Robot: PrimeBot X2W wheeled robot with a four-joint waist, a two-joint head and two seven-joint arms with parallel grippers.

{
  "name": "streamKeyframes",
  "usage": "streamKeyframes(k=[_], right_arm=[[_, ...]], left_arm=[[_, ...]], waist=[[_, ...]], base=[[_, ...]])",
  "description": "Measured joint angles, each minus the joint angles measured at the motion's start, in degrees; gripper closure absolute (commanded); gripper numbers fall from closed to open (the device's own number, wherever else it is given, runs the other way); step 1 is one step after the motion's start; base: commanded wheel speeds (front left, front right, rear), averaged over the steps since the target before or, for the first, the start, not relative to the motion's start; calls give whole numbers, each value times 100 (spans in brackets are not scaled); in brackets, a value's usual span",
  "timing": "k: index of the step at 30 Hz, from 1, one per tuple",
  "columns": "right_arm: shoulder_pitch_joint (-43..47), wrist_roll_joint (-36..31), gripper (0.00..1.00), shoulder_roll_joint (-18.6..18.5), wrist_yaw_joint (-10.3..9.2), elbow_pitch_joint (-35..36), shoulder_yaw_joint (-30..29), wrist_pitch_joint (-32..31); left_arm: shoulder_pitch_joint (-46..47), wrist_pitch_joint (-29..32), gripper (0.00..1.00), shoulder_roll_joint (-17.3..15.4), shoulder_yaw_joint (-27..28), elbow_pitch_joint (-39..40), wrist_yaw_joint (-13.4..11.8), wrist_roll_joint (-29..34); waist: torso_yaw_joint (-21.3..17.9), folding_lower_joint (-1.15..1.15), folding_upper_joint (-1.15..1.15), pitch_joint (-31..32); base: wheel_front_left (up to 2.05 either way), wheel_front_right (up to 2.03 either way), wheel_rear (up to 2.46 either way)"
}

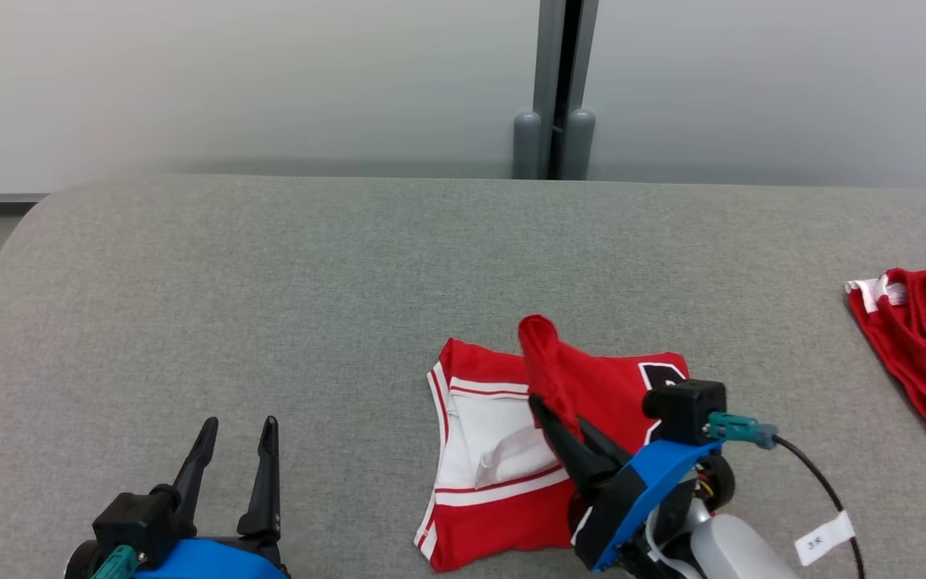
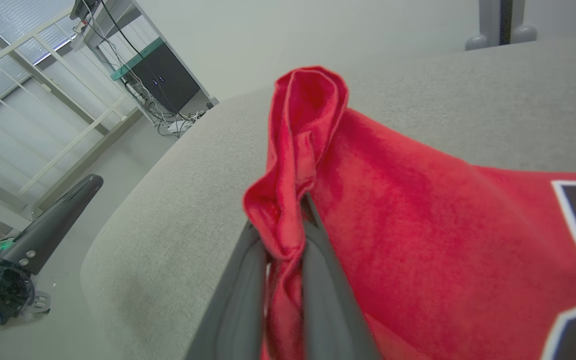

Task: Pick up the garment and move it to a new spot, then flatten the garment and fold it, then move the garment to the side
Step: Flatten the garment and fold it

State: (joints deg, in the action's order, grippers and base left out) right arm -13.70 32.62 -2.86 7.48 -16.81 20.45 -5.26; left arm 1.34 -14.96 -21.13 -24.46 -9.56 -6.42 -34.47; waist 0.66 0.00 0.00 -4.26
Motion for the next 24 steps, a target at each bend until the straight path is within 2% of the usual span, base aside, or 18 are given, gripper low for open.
streamKeyframes(k=[4, 8, 10, 11, 18, 21, 24], right_arm=[[-432, 436, 100, 5, 0, -721, 751, 313], [-720, 576, 100, 4, 0, -1199, 977, 499], [-900, 605, 55, 3, 0, -1478, 1111, 609], [-981, 662, 0, 2, 0, -1591, 1199, 639], [-1322, 1360, 0, 13, 1, -1876, 1792, 967], [-1544, 1173, 0, 11, 1, -2246, 1748, 1360], [-1710, 609, 0, 8, 1, -2617, 1461, 1712]], left_arm=[[43, 7, 0, 80, -66, -65, 41, 3], [94, 7, 0, 119, -79, -97, 51, 11], [109, 7, 0, 134, -78, -124, 68, 12], [115, 5, 0, 144, -75, -138, 68, 14], [136, 5, 0, 190, -64, -194, 74, 42], [165, 4, 0, 207, -73, -189, 90, 86], [245, -1, 0, 214, -76, -179, 100, 131]], waist=[[214, 0, 0, -32], [334, -1, 0, -80], [396, -1, 0, -122], [418, -1, 0, -142], [426, 0, 0, -218], [310, 0, 0, -237], [203, 0, 0, -239]], base=[[0, 0, 0], [0, 0, 0], [0, 0, 0], [0, 0, 0], [0, 0, 0], [0, 0, 0], [0, 0, 0]])
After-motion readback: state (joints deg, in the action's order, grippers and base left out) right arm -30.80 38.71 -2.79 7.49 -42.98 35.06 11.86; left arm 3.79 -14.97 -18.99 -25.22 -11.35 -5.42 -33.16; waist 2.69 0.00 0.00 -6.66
